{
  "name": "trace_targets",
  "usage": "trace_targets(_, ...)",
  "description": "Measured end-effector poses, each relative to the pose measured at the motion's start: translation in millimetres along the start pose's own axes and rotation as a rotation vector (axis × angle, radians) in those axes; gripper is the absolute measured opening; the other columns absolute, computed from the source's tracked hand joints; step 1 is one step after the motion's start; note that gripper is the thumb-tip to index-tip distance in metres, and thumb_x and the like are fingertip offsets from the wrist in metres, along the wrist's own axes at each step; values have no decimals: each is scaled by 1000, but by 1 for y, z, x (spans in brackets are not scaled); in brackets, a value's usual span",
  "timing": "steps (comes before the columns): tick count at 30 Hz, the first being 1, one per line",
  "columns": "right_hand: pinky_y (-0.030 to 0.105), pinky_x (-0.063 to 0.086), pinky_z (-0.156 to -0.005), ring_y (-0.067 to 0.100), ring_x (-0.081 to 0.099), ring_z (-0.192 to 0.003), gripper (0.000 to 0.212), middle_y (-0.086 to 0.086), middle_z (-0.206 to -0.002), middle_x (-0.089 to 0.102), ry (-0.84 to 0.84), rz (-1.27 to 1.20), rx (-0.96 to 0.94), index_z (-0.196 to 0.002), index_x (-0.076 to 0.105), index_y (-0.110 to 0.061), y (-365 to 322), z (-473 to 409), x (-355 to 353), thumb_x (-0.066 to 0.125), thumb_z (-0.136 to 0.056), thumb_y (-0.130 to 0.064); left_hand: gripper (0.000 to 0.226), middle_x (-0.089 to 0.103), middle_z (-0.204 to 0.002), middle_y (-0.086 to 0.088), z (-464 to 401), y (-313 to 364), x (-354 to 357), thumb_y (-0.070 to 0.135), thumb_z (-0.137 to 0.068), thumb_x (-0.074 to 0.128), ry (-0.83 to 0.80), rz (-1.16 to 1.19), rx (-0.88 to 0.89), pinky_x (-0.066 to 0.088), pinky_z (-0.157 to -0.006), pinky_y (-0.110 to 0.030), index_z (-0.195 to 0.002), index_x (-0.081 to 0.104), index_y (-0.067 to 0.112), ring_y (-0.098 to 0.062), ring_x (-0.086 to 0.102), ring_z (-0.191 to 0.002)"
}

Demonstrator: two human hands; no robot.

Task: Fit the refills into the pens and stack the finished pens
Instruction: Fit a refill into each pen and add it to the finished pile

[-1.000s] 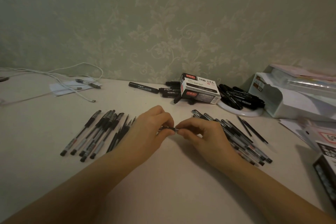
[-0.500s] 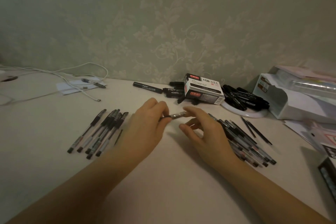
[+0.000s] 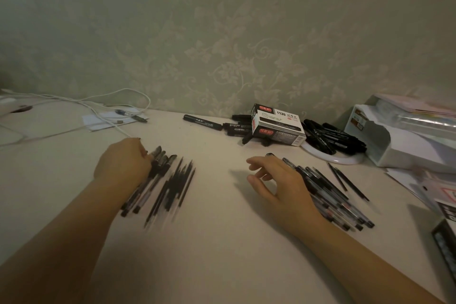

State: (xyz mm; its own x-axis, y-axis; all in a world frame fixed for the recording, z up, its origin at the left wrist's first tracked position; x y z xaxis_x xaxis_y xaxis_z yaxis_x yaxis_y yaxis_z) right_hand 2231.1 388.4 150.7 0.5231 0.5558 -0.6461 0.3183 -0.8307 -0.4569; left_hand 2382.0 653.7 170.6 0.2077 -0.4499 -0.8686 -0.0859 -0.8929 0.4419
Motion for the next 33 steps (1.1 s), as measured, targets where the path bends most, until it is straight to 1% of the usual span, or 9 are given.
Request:
trace_targets(5,10,44,-83,2,59,-95,27,-15,-104,61,-6,11,-2,-122,63,-22,-2,0,-1,62,-95,-21,14,58,-83,-6,1,-1,1,30,-89,63,4,-26,17,39,-65,-32,-85,59,16,-23,51,-75)
trace_targets(11,8,41,-81,1,58,-90,24,-11,-101,61,-1,74,8,-116,66,-18,-5,0,-3,65,-93,-13,21,59,-86,-6,4,4,-3,39,-89,59,11,-44,43,43,-68,-33,-90,59,18,-24,53,-79)
trace_targets(13,16,45,-79,3,54,-86,20,-10,-99,59,27,161,38,-111,67,-17,-5,0,-9,65,-92,-12,23,60,-87,-6,10,12,-5,39,-89,58,32,-31,75,45,-68,-33,-94,59,17,-25,55,-80)
trace_targets(16,31,49,-76,13,51,-87,12,-5,-100,54,56,344,157,-104,64,-16,-2,-1,-20,65,-92,-17,23,60,-93,-4,28,35,-6,40,-89,58,76,31,182,47,-70,-35,-100,58,19,-22,57,-83)
trace_targets(18,31,44,-74,15,48,-86,13,-4,-97,50,27,456,223,-103,62,-17,0,-1,-24,63,-93,-24,23,60,-94,-1,43,52,-3,40,-89,59,70,80,284,49,-71,-35,-102,57,22,-19,57,-82)
trace_targets(21,26,32,-71,13,41,-83,18,-7,-91,42,-40,563,271,-102,59,-18,3,0,-24,59,-95,-35,14,57,-86,8,63,73,5,40,-89,60,34,124,436,42,-62,-25,-96,56,28,-6,53,-73)
trace_targets(23,26,30,-72,12,38,-83,21,-8,-91,40,-74,603,287,-105,58,-19,5,0,-23,57,-95,-38,10,55,-82,13,74,82,11,41,-89,60,-14,148,500,36,-58,-19,-91,54,33,0,49,-68)
trace_targets(29,28,35,-75,18,51,-92,24,-2,-103,55,-88,621,323,-109,57,-19,5,-1,-23,55,-96,-39,6,56,-79,14,93,96,31,37,-90,59,-134,242,558,42,-60,-17,-89,60,31,0,52,-69)
trace_targets(33,28,35,-76,19,53,-96,26,0,-107,57,-110,661,324,-109,58,-17,6,-2,-23,51,-98,-40,6,60,-82,14,95,96,36,36,-90,61,-194,289,559,52,-70,-24,-90,64,31,-1,56,-72)
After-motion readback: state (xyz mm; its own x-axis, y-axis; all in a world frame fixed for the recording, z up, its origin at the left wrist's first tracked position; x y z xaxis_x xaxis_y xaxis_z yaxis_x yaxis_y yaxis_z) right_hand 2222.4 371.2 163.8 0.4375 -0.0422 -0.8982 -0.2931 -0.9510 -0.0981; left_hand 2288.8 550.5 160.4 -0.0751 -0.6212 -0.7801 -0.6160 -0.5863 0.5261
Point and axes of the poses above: each hand's wrist, its own z-axis away from the middle knuckle, its own x-axis out of the palm, y = z × x, the point moved 3 cm from there along -z, towards the middle knuckle
